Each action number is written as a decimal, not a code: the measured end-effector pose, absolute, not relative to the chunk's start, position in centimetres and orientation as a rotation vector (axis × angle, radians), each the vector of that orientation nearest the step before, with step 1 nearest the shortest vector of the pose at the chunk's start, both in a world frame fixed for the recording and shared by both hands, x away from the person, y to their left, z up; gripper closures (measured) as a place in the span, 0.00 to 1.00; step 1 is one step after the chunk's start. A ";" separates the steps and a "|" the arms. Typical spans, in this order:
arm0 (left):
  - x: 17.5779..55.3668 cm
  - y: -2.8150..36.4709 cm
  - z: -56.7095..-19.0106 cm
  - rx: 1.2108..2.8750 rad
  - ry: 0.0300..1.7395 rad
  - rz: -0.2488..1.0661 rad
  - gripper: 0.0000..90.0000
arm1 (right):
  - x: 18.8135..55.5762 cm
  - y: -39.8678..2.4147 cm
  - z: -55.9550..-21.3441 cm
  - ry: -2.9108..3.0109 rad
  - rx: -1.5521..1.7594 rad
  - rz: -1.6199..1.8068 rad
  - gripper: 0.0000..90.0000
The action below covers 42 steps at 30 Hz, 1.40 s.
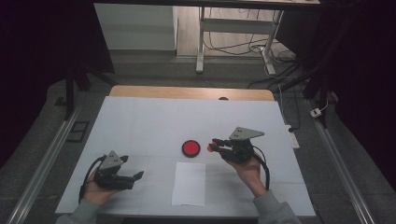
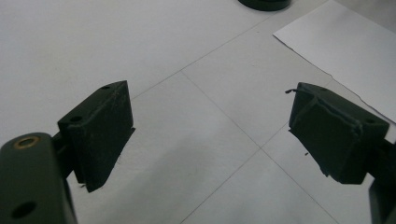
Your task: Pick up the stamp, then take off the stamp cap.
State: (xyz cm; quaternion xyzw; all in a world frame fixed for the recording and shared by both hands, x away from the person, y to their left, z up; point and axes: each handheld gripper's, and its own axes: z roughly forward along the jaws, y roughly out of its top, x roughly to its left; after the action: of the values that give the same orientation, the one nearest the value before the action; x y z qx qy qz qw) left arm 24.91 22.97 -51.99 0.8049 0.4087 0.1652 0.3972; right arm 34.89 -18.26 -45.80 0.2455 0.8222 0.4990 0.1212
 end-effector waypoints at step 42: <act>25.0 22.7 -52.1 2.060 1.022 0.436 0.16 | 32.4 -15.2 -46.9 2.470 0.605 1.520 0.79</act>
State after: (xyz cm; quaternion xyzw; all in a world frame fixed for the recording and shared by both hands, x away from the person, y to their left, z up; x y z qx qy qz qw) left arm 24.98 22.71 -52.13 0.8105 0.4022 0.1716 0.3898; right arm 32.45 -15.15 -46.87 0.2033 0.8304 0.5110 0.0893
